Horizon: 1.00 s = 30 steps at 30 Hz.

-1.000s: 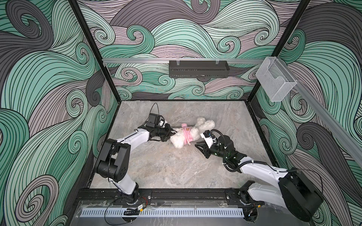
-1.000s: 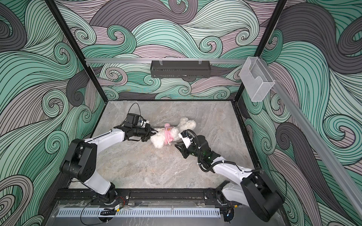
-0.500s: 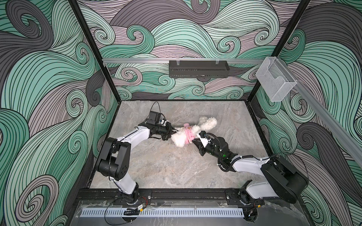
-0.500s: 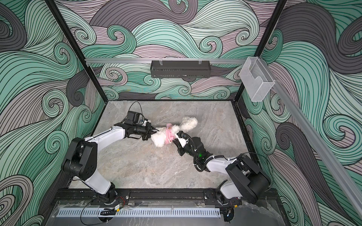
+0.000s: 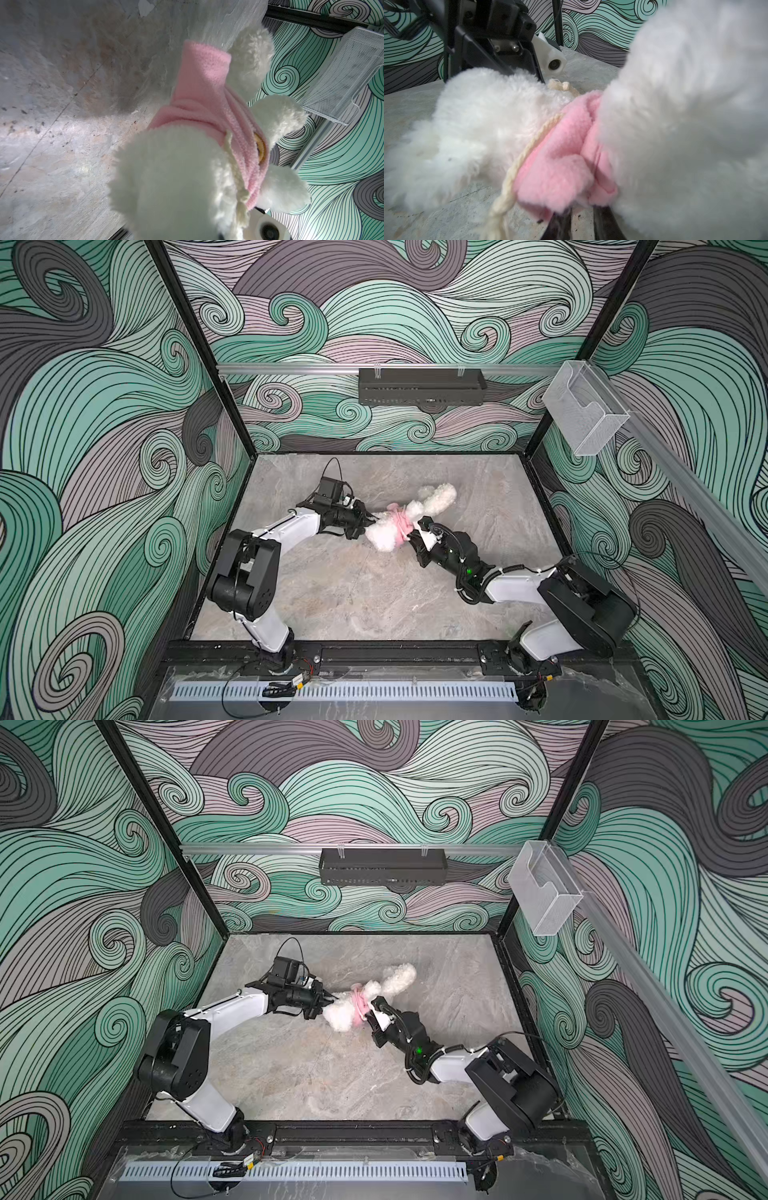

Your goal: Dress the teddy bear

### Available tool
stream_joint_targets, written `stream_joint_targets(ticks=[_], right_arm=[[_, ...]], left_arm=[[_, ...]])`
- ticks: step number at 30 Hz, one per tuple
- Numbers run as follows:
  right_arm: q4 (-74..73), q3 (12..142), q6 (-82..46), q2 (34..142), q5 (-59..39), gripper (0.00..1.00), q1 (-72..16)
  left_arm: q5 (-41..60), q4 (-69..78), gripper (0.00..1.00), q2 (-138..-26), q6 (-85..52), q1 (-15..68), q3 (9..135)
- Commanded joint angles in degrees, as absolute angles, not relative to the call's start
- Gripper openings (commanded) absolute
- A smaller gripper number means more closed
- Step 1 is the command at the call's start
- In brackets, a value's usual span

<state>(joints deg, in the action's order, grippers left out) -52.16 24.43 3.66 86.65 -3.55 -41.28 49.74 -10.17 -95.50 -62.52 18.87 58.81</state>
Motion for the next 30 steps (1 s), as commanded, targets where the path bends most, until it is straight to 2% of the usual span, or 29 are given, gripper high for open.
stream_joint_targets(ticks=[1,5,11,20,30], right_arm=[[-57.7,26.9,3.8,87.3,2.1,0.17,-42.0],[-57.2,26.4,4.1,86.4,7.5,0.02,-41.9],[-50.5,24.4,2.6,80.3,12.9,0.0,-40.3],[-39.7,24.5,-8.8,69.1,6.4,0.0,-33.0],[-38.5,22.2,-30.5,64.2,-7.7,0.0,-19.9]], left_arm=[[52.0,-9.5,0.0,-96.7,-62.3,21.2,60.4],[50.6,-12.0,0.0,-96.6,-60.4,21.1,60.5],[45.1,-22.5,0.0,-97.2,-50.4,20.4,63.7],[26.1,-38.8,0.0,-98.9,-31.2,22.4,68.9],[6.3,-46.1,0.0,-101.0,-23.8,25.9,71.3]])
